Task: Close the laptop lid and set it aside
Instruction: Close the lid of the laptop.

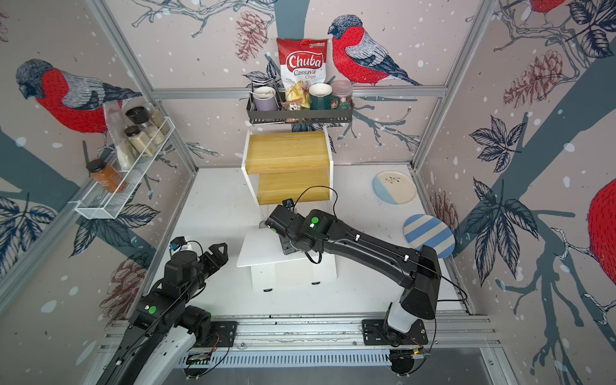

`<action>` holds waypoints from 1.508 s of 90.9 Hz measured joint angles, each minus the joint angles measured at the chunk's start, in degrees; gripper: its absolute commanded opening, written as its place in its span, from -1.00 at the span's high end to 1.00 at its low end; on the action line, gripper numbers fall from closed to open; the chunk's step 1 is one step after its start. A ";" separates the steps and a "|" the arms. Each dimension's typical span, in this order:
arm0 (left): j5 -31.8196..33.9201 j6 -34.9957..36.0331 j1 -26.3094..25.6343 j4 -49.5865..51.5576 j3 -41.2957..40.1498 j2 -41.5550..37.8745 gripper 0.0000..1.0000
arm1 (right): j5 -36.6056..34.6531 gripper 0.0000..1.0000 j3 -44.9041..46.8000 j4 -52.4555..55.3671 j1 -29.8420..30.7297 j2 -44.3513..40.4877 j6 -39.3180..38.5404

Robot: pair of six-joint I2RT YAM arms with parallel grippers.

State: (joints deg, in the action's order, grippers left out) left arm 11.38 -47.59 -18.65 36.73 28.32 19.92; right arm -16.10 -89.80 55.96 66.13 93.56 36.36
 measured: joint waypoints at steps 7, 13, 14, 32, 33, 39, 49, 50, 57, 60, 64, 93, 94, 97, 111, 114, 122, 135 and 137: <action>-0.31 0.00 0.00 0.09 0.50 0.28 -0.80 | 1.20 0.10 3.08 -2.21 -0.37 -0.11 0.02; -0.94 0.04 0.00 0.09 0.52 0.55 -0.81 | 1.99 0.12 6.08 -4.28 -0.90 -0.22 0.04; -0.98 0.04 0.00 0.11 0.52 0.61 -0.81 | 2.16 0.12 6.62 -4.63 -0.98 -0.24 0.04; -4.85 0.70 0.00 -1.75 -1.16 2.10 -0.85 | 5.03 0.10 14.88 -11.13 -3.10 -1.03 0.09; -5.25 0.72 0.00 -1.92 -1.31 2.27 -0.85 | 5.22 0.09 15.19 -11.39 -3.21 -1.09 0.11; -7.39 1.01 0.00 -3.54 -2.14 3.41 -0.85 | 6.62 0.07 17.70 -13.73 -4.20 -1.99 0.13; -10.45 0.98 0.00 -7.23 -3.78 5.51 -0.85 | 8.83 0.03 21.44 -17.53 -6.21 -4.02 0.17; -10.71 0.98 0.00 -7.63 -3.96 5.73 -0.86 | 9.09 0.03 21.84 -17.99 -6.47 -4.26 0.17; -13.09 0.87 0.00 -10.73 -5.62 7.48 -0.86 | 10.62 -0.01 24.35 -20.26 -8.15 -5.95 0.20; -14.47 0.76 0.00 -12.13 -6.36 8.33 -0.86 | 11.10 -0.04 25.38 -21.07 -8.87 -6.71 0.20; -15.78 -0.02 0.00 -13.94 -7.26 9.51 -0.86 | 11.91 -0.06 26.67 -22.08 -9.73 -7.80 0.20; -20.02 -0.42 0.00 -21.99 -10.54 13.00 -0.87 | 15.02 -0.09 31.76 -25.77 -15.63 -10.03 0.20; -20.13 -0.42 0.00 -22.14 -10.58 12.96 -0.87 | 15.02 -0.09 31.80 -25.77 -15.74 -9.94 0.20; -20.22 -0.42 0.00 -22.58 -10.75 12.79 -0.87 | 15.06 -0.09 31.91 -25.81 -15.93 -9.75 0.22; -20.37 -0.44 0.00 -24.39 -11.98 12.09 -0.87 | 15.80 -0.09 32.94 -26.40 -16.15 -10.43 0.22; -20.37 -0.44 0.00 -24.50 -12.28 11.91 -0.88 | 15.54 -0.12 33.46 -26.71 -16.20 -11.19 0.20; -20.39 -0.48 0.00 -25.03 -13.07 11.80 -0.88 | 14.95 -0.38 35.28 -27.28 -16.61 -15.13 0.04; -20.83 -0.61 0.00 -27.10 -13.99 13.11 -0.88 | 16.37 -0.86 39.19 -30.27 -21.92 -23.82 -1.18; -21.07 -0.61 0.00 -27.52 -14.10 13.46 -0.88 | 17.05 -0.93 39.95 -30.75 -23.43 -24.98 -1.53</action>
State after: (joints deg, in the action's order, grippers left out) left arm -9.69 -48.21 -18.65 9.21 14.22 33.39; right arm 0.95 -49.84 25.21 42.70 68.58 34.83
